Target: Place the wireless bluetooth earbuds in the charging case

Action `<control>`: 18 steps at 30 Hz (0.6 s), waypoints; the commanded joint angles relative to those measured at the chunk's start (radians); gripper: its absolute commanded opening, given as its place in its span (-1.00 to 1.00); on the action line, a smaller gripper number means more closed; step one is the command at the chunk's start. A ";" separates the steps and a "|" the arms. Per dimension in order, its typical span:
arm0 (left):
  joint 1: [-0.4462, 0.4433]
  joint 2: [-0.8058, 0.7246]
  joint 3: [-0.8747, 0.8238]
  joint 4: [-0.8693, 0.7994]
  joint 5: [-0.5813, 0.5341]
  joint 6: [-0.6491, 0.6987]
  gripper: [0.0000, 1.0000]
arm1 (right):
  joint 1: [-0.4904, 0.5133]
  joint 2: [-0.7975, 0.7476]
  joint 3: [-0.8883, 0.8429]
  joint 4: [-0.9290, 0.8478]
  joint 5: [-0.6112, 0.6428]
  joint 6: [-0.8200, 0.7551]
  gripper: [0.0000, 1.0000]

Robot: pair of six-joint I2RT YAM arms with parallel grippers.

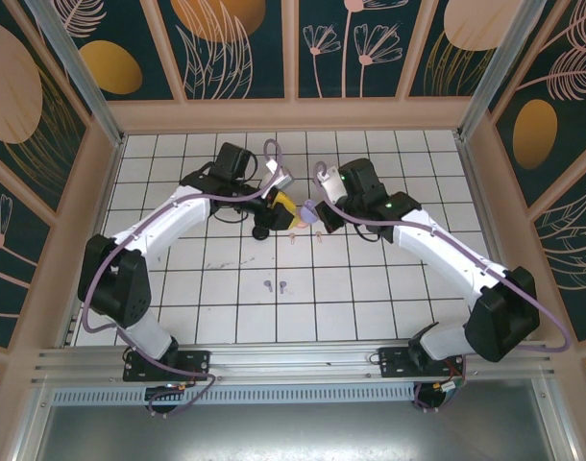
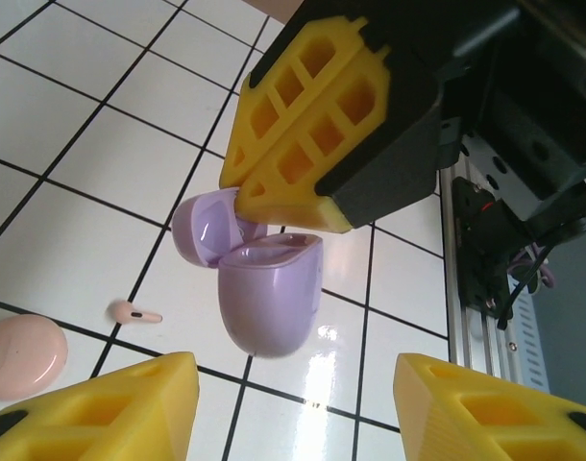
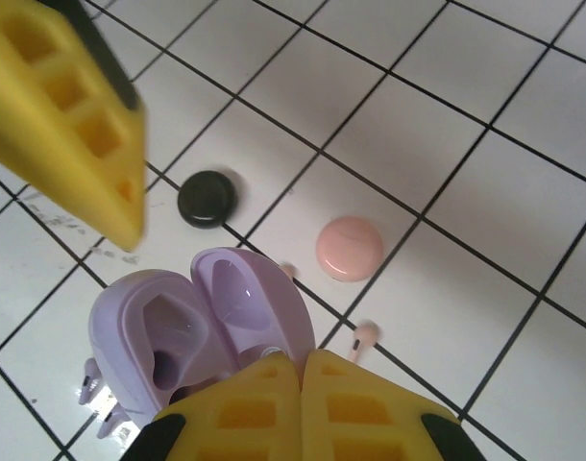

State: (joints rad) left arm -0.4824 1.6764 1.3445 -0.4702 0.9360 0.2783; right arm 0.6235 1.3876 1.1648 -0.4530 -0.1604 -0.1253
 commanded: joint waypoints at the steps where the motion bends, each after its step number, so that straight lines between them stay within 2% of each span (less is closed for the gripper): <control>1: 0.002 0.023 0.038 -0.037 0.051 0.037 0.11 | 0.014 -0.036 0.039 -0.002 -0.040 0.003 -1.00; 18: 0.002 0.081 0.079 -0.039 0.121 0.039 0.02 | 0.040 -0.006 0.068 0.005 -0.053 0.013 -1.00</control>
State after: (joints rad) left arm -0.4824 1.7458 1.3918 -0.4919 1.0161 0.2882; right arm 0.6548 1.3773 1.1961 -0.4530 -0.1894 -0.1215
